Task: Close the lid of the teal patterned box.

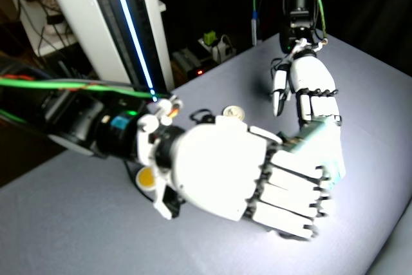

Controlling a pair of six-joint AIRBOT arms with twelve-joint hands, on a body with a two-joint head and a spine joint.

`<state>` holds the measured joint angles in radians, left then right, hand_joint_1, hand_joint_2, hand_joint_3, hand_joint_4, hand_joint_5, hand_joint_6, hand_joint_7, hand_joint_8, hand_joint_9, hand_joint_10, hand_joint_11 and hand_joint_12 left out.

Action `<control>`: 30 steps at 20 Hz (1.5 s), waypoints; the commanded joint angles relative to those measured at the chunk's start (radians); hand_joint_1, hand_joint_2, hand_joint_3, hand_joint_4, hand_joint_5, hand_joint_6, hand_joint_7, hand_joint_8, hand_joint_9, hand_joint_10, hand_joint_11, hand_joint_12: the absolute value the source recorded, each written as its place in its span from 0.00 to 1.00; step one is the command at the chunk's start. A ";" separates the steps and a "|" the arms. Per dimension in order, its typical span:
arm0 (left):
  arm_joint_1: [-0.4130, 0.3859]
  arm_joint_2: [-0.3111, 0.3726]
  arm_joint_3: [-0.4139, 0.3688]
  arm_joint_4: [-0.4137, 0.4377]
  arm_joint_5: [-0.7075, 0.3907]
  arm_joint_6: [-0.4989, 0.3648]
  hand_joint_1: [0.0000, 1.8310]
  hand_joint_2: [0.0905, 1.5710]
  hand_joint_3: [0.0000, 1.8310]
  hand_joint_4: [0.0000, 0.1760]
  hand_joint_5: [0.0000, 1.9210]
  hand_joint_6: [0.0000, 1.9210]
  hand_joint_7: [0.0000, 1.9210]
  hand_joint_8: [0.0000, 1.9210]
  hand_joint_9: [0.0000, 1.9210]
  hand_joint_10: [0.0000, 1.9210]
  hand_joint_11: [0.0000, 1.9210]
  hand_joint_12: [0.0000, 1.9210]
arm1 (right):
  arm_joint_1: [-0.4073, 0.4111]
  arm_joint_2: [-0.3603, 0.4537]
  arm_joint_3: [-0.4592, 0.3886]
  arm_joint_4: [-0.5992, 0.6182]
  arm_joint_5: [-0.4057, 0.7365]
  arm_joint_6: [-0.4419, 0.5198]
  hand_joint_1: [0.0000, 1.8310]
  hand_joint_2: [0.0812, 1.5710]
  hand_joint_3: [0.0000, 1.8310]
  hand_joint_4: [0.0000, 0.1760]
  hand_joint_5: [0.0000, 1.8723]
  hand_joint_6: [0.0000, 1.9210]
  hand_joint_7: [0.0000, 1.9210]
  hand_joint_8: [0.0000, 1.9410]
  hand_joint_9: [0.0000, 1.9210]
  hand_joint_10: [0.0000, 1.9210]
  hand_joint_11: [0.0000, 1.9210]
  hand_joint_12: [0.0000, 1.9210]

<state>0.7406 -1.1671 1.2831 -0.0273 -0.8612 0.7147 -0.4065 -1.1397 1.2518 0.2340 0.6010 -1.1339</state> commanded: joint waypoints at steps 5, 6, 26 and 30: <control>0.024 0.009 -0.013 -0.010 -0.188 -0.024 0.09 0.90 0.00 0.50 0.02 0.00 0.01 0.00 0.00 0.00 0.00 0.19 | -0.042 0.036 -0.036 -0.009 0.200 0.025 0.05 0.85 0.00 0.00 0.00 0.27 0.06 0.43 0.00 0.72 0.00 1.00; 0.033 0.011 -0.018 -0.013 -0.196 -0.026 0.06 0.89 0.00 0.55 0.01 0.00 0.01 0.00 0.00 0.00 0.00 0.19 | -0.055 0.050 -0.052 -0.010 0.220 0.026 0.05 0.85 0.00 0.00 0.00 0.22 0.05 0.48 0.00 0.76 0.00 1.00; 0.104 0.089 -0.099 -0.035 -0.382 -0.015 0.20 0.91 0.00 0.25 0.03 0.69 0.08 0.47 0.04 0.62 0.00 0.89 | -0.414 0.279 -0.298 -0.026 0.807 0.187 0.00 0.85 0.00 0.00 0.00 0.44 0.06 0.20 0.00 0.34 0.00 0.79; 0.149 0.135 -0.147 -0.060 -0.499 0.024 0.23 0.92 0.00 0.12 0.05 0.07 0.07 0.01 0.05 0.15 0.00 0.58 | -0.485 0.314 -0.337 -0.025 0.897 0.187 0.00 0.88 0.01 0.00 0.00 0.28 0.06 0.14 0.00 0.35 0.00 0.74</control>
<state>0.8986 -1.0336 1.1309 -0.0834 -1.2263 0.7399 -0.9070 -0.8291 0.9100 0.2142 1.3567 -0.9531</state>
